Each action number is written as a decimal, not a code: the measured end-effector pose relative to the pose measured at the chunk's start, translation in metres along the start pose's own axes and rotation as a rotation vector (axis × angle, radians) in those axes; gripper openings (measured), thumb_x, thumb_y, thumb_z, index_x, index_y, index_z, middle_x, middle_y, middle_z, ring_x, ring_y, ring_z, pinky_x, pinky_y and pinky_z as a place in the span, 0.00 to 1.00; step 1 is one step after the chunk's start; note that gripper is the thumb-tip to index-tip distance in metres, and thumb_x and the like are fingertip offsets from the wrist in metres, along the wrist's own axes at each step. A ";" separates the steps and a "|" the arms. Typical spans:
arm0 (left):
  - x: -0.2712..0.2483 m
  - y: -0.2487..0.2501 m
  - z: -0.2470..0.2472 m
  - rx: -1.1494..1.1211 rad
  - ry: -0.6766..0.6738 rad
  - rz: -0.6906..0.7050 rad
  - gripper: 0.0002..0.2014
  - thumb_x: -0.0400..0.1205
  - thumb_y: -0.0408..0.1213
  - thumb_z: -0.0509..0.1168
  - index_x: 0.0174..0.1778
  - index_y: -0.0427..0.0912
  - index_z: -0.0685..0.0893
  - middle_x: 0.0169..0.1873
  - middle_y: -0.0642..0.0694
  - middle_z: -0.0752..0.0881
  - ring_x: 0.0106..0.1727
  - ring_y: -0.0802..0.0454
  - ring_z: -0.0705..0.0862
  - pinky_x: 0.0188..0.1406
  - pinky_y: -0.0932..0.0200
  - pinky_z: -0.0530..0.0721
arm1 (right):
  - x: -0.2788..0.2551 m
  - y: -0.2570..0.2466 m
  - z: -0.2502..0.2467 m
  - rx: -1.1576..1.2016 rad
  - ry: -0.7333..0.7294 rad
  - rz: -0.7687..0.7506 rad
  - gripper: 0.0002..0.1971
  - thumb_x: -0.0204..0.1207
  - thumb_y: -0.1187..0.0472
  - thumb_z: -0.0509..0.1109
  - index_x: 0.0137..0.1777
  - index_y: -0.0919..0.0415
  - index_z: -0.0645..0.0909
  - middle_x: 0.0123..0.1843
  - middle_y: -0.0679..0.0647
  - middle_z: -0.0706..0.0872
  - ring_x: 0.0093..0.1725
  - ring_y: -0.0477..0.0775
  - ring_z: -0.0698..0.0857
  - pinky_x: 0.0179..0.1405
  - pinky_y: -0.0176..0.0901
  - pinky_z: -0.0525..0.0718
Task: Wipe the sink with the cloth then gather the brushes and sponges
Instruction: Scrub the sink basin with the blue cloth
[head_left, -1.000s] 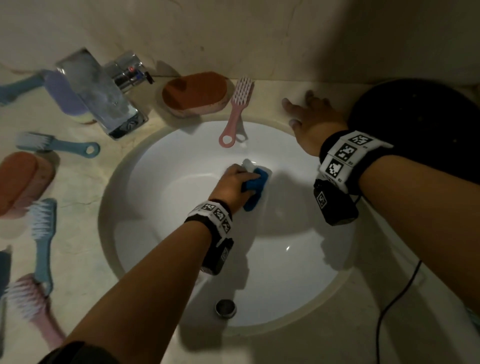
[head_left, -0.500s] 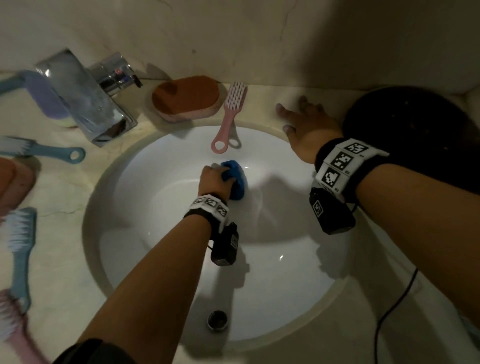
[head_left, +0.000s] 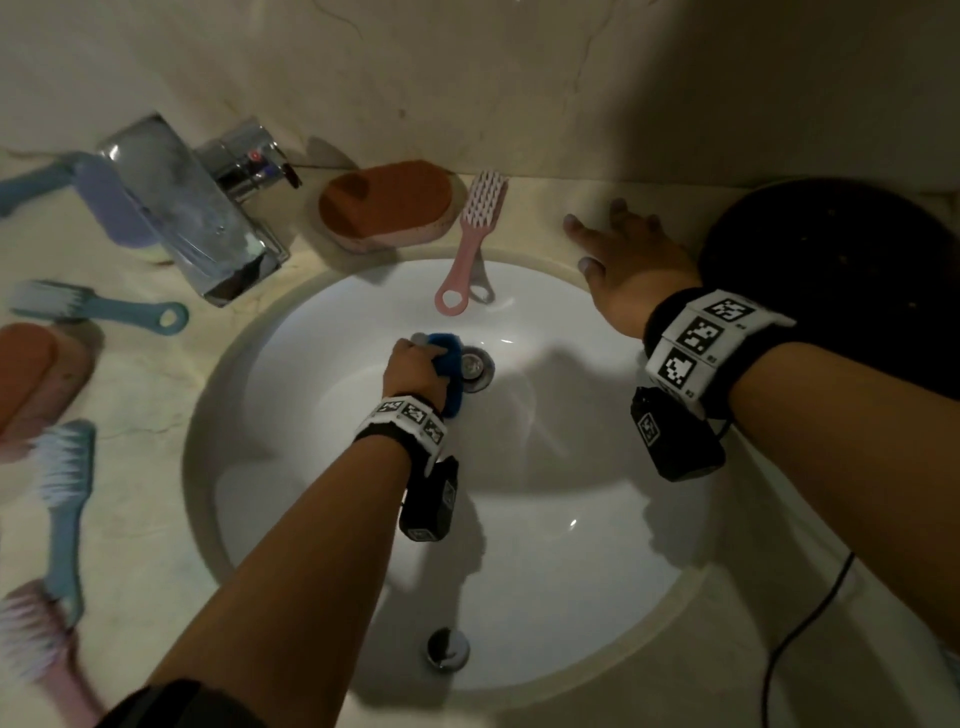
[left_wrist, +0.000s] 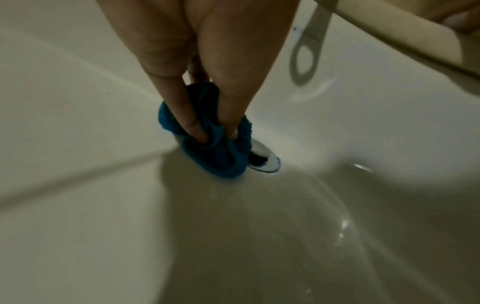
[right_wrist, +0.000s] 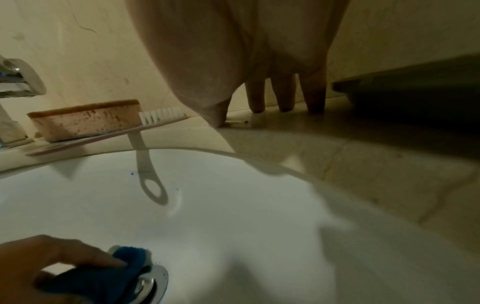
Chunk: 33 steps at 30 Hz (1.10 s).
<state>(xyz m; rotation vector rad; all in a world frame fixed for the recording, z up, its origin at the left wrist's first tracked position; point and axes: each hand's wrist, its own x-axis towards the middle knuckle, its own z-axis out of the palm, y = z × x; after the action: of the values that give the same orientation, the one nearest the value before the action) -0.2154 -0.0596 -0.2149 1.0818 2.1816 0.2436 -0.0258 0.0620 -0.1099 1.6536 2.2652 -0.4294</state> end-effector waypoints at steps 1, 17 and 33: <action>0.002 0.004 0.002 -0.025 0.001 0.011 0.18 0.81 0.36 0.63 0.64 0.30 0.76 0.61 0.34 0.80 0.63 0.37 0.80 0.62 0.53 0.78 | 0.000 0.000 0.000 -0.002 0.003 -0.002 0.25 0.85 0.51 0.48 0.80 0.36 0.46 0.85 0.56 0.44 0.82 0.70 0.49 0.77 0.69 0.58; 0.005 0.042 0.029 0.236 -0.117 0.275 0.15 0.80 0.34 0.63 0.64 0.45 0.81 0.66 0.42 0.75 0.64 0.39 0.78 0.59 0.53 0.78 | 0.000 0.000 0.001 -0.015 0.021 0.009 0.26 0.85 0.52 0.48 0.80 0.35 0.46 0.85 0.56 0.45 0.82 0.69 0.50 0.77 0.70 0.60; 0.002 0.003 0.005 0.027 -0.050 0.071 0.16 0.82 0.34 0.62 0.67 0.40 0.75 0.63 0.36 0.74 0.66 0.37 0.77 0.60 0.54 0.76 | 0.018 0.009 0.016 -0.042 0.080 -0.071 0.25 0.83 0.50 0.47 0.79 0.37 0.49 0.84 0.64 0.51 0.81 0.71 0.55 0.76 0.72 0.60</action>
<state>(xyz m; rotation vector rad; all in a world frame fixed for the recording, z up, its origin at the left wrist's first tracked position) -0.2111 -0.0570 -0.2187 1.1692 2.1102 0.2163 -0.0215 0.0731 -0.1322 1.6009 2.3795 -0.3348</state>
